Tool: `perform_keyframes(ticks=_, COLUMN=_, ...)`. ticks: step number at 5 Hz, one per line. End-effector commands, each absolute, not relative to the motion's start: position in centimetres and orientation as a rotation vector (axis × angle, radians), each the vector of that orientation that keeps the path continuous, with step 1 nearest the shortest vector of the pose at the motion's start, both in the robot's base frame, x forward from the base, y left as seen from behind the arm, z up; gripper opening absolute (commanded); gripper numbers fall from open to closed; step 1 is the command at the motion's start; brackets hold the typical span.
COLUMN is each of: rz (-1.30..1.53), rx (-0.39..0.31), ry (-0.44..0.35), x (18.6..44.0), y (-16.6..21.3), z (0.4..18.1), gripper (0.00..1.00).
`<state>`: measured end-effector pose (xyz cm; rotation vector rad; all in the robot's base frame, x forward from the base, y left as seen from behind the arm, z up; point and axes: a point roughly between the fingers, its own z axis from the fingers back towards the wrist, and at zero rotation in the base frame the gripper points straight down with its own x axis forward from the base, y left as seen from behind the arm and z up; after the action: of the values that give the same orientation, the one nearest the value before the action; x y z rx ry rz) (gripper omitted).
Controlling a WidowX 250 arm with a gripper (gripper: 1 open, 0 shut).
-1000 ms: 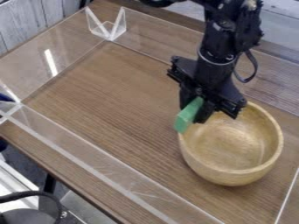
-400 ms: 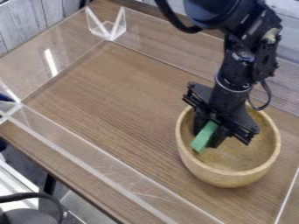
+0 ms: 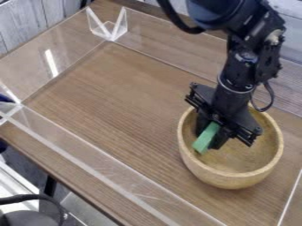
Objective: Put the green block in the brown bowl
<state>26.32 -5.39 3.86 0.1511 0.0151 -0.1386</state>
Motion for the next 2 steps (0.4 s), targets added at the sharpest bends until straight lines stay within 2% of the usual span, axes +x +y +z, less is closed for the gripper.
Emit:
perform_keyframes(ticks=1, rz=-0.122, rx=0.132, ry=0.019, x=26.59, y=-4.95, z=3.52, gripper=0.00)
perform_keyframes(ticks=2, rz=-0.116, rx=0.111, ry=0.042, x=26.48, y=-4.95, z=2.85, gripper=0.00)
